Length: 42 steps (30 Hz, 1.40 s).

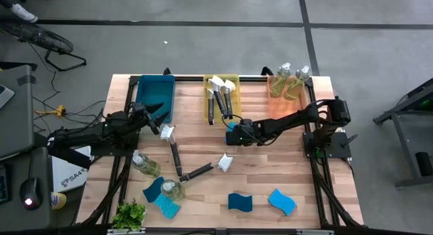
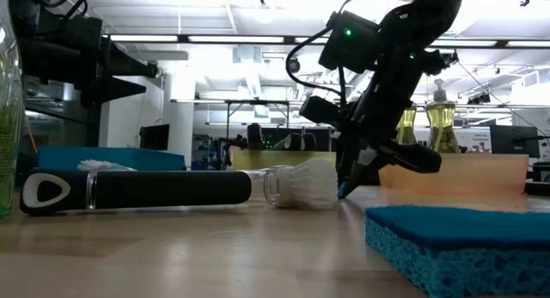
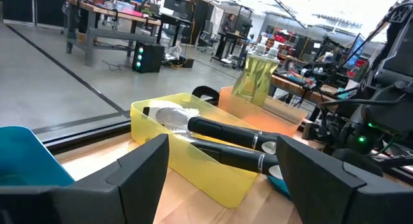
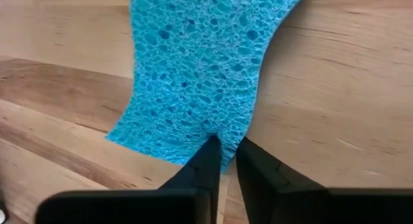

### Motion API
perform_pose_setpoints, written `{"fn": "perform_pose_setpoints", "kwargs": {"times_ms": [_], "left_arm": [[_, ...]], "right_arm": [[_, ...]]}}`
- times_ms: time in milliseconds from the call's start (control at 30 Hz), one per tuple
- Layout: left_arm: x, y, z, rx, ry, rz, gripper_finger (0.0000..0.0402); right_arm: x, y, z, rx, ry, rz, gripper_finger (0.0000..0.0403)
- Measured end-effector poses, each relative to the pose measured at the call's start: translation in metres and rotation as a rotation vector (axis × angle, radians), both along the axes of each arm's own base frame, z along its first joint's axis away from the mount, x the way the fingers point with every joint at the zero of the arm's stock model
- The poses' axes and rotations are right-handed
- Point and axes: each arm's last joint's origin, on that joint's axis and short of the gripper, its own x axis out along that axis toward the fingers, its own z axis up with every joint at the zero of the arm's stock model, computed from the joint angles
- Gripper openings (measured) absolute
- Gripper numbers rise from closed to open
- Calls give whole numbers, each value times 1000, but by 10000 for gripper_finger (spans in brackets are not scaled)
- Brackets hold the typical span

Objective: Pick & Place Kitchen Sink Supplies
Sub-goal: Put the blue dishwashing sponge into the blue bin

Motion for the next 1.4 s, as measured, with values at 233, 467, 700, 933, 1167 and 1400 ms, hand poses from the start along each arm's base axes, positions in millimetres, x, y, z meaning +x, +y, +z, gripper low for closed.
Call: {"fn": "perform_pose_setpoints", "kwargs": {"times_ms": [233,467,700,933,1167,1400], "left_arm": [[0,0,0,0,0,0,280],[0,0,0,0,0,0,280],[0,0,0,0,-3,0,280],[0,0,0,1,-5,-1,280],[0,0,0,-55,-42,-3,280],[0,0,1,-198,-140,-8,280]], "right_arm": [[0,0,0,-3,1,10,4],[-1,5,1,64,3,74,2],[-14,19,17,88,46,132,1],[-28,42,47,38,-4,307,0],[-40,60,80,-190,-131,401,0],[-44,62,112,-451,-301,382,0]]}}
